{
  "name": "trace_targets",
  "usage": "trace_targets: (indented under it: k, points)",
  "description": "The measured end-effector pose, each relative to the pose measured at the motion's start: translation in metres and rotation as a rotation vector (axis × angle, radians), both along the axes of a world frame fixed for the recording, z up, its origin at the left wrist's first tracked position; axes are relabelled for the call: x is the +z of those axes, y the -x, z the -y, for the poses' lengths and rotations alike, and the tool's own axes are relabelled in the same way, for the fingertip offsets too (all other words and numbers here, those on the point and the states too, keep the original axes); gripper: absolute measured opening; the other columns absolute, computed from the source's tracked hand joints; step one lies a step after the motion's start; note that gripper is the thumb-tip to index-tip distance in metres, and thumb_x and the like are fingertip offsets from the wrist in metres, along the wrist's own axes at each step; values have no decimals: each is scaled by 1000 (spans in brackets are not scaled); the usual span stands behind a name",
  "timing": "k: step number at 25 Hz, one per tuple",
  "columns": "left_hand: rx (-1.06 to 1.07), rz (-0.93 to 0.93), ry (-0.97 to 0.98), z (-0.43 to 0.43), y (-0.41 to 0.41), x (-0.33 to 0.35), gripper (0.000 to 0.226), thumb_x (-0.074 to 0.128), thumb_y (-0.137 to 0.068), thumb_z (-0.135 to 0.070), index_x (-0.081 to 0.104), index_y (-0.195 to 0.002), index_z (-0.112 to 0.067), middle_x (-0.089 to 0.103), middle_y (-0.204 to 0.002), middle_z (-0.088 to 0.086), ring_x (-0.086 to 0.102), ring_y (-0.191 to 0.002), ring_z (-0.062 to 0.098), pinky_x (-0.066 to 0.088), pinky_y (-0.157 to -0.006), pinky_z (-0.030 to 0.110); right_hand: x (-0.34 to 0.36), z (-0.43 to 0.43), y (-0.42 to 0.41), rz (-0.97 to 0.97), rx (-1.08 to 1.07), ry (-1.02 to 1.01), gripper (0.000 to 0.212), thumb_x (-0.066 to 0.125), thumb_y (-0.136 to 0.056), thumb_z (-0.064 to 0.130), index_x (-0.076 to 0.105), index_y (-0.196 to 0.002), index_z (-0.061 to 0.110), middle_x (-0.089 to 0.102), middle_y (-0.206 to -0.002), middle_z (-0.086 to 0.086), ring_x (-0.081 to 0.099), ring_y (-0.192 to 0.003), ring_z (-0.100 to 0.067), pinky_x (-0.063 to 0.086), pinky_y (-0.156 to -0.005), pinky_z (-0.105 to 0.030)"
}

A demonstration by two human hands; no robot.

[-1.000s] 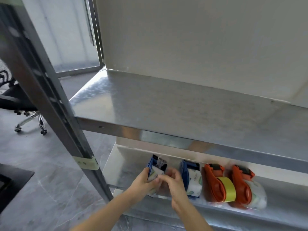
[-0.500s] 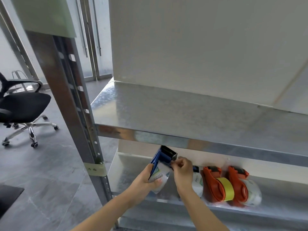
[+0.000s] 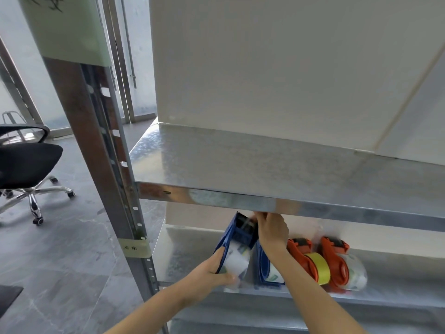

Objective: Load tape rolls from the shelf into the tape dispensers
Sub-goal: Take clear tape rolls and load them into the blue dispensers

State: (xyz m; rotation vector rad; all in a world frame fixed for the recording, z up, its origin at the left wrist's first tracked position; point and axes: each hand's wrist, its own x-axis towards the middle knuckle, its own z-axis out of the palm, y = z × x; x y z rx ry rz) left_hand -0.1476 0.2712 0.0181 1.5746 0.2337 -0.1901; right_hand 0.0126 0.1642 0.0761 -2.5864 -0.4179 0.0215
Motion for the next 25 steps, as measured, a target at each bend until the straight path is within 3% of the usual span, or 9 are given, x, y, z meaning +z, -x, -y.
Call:
trace_targets:
  k: [3,6,8,11,12,14,17,22,25]
  points:
    - [91,15,69,10,-4,7,47,62,-91,-37,44,-134,-33,67,-123,-8,64,-113,12,48,-103,32,14,-11,1,97,93,171,25,42,-98,15,66,-101,13,65,-103,-8,62,-94,-29,46,-76,-35]
    - [82,37,173,13,-2,14,39,56,-96,-31,45,-133,-26,70,-116,5,69,-105,20,53,-88,25,19,-10,-9,-185,96,-165,28,51,-90,13,64,-66,15,63,-75,0,56,-69,-18,44,-66,-30]
    - [86,50,175,11,3,21,38,54,-96,-33,48,-131,-22,72,-112,7,69,-102,22,52,-86,25,17,-7,-22,-447,66,-392,28,54,-85,11,64,-59,16,67,-73,-2,58,-68,-20,47,-63,-27]
    - [74,107,209,9,7,31,33,50,-98,-31,49,-126,-13,71,-93,10,67,-88,22,51,-83,31,5,-5,-40,-891,10,-656,15,64,-84,8,73,-73,10,67,-84,-10,58,-70,-21,48,-65,-26]
    - [75,124,223,8,7,33,32,49,-99,-30,50,-125,-12,70,-91,11,66,-87,23,51,-84,34,2,-4,-41,-1065,-14,-727,10,67,-83,10,75,-88,6,68,-97,-14,61,-81,-25,50,-77,-30]
    - [90,142,252,7,6,36,32,48,-99,-31,51,-122,-10,69,-91,13,64,-87,26,49,-86,40,-3,-4,-37,-1258,-15,-827,28,66,-85,13,69,-110,1,68,-113,-18,62,-103,-31,45,-100,-41]
    - [139,119,279,5,8,36,31,48,-99,-31,53,-120,-8,69,-92,14,64,-87,25,49,-84,38,-11,-13,-23,-1363,-78,-1025,24,62,-81,10,68,-102,-1,71,-100,-20,64,-98,-33,49,-92,-45]
    - [216,94,403,0,12,27,24,52,-96,-27,60,-113,-11,68,-88,17,64,-82,28,46,-84,44,-39,-38,-13,-1301,-272,-1206,52,72,-76,22,62,-122,2,63,-126,-16,59,-118,-34,44,-104,-48]
    - [242,86,439,-2,11,22,28,54,-94,-27,59,-115,-10,67,-89,17,63,-82,28,45,-86,46,-48,-43,-8,-1337,-233,-1123,48,71,-74,24,65,-116,2,67,-111,-15,64,-101,-31,51,-96,-43]
